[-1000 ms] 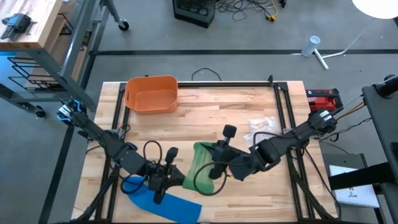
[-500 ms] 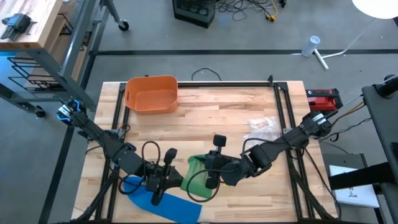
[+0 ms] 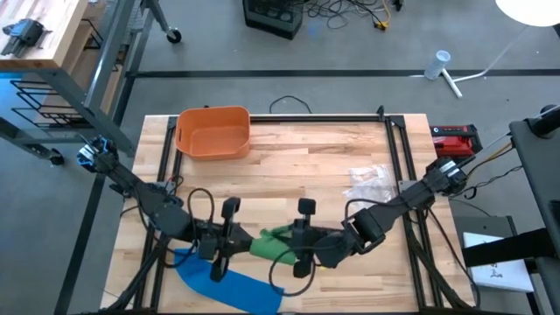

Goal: Roll bandage
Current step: Roll the green bandage

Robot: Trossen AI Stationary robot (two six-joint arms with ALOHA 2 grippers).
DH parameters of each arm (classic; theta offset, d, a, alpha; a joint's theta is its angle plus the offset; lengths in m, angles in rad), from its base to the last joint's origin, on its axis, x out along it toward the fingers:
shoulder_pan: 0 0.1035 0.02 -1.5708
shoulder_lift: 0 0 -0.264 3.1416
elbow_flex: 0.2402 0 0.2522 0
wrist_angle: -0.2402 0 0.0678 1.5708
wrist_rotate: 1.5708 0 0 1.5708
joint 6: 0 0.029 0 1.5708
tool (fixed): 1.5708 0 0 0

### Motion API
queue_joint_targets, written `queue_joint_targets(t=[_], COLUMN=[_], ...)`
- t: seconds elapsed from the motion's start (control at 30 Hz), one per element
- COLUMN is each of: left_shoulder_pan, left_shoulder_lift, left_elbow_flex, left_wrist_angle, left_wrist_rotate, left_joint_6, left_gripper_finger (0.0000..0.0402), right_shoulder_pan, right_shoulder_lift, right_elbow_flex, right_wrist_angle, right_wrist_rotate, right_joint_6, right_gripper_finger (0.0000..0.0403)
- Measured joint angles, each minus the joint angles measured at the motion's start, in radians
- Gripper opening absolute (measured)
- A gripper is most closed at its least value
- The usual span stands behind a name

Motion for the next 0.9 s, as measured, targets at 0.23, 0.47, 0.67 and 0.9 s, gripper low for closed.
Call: queue_joint_targets(t=[0.23, 0.47, 0.67, 0.9], left_shoulder_pan=[0.0, 0.0, 0.0, 0.0], left_shoulder_lift=[0.0, 0.0, -0.002, -0.012], left_elbow_flex=[0.0, 0.0, 0.0, 0.0], left_wrist_angle=[-0.001, -0.001, 0.006, 0.007], left_wrist_rotate=[-0.001, -0.004, -0.008, -0.008], left_joint_6=[0.0, 0.001, 0.027, 0.051], left_gripper_finger=[0.0004, 0.0004, 0.0004, 0.0004], right_shoulder_pan=[-0.001, 0.0, -0.001, -0.002], right_shoulder_lift=[-0.001, -0.002, -0.002, -0.021], right_elbow_flex=[0.0, 0.0, 0.0, -0.001], right_wrist_angle=[0.032, 0.064, 0.082, 0.077], right_wrist_rotate=[0.0, 0.005, 0.0, -0.072], right_joint_6=[-0.06, 0.035, 0.3, 0.502], right_gripper_finger=[0.0165, 0.0203, 0.0219, 0.0227])
